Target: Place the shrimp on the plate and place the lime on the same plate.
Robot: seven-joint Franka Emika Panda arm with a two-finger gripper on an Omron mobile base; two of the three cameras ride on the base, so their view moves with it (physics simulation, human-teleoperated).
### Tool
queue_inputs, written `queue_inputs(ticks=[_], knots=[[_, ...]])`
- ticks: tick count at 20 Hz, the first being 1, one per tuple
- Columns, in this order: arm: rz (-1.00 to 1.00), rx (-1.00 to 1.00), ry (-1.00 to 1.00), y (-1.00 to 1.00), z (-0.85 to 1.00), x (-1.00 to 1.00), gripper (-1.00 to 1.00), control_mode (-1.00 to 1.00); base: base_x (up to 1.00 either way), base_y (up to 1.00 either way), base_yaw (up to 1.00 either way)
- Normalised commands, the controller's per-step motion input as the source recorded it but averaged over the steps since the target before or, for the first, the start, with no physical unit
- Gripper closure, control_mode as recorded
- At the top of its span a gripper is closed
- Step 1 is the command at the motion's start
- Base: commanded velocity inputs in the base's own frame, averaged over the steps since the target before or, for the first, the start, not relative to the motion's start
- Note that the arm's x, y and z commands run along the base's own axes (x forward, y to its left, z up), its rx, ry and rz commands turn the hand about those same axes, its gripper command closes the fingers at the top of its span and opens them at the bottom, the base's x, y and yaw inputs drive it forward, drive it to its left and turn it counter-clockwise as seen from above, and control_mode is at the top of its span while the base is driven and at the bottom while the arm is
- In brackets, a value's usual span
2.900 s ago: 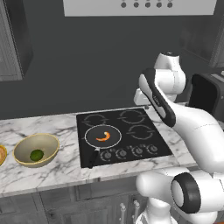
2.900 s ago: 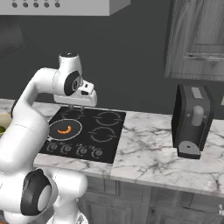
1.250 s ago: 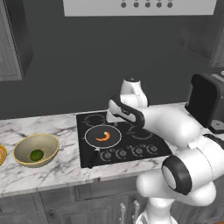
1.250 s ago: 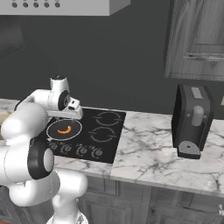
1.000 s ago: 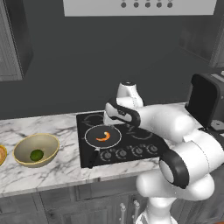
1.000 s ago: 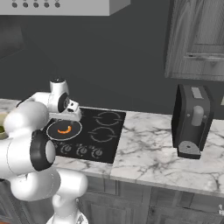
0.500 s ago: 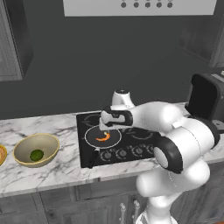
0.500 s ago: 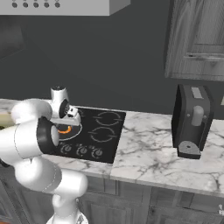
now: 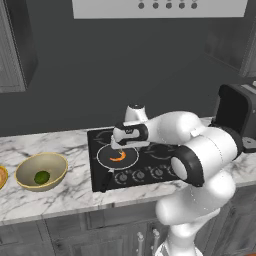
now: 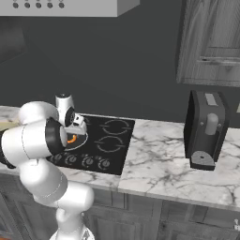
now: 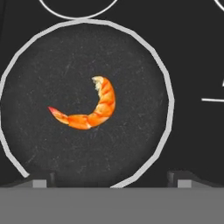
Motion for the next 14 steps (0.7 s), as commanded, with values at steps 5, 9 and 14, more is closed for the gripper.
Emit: queue_inputs(ticks=[5, 9, 14], knots=[[0.0, 0.0, 0.0, 0.15, -0.07, 0.26, -1.0, -1.0, 0.0, 0.0, 0.0], [0.0, 0.0, 0.0, 0.06, -0.18, 0.29, -1.0, -1.0, 0.0, 0.0, 0.0], [0.0, 0.0, 0.0, 0.02, -0.21, 0.23, -1.0, -1.0, 0.0, 0.0, 0.0]])
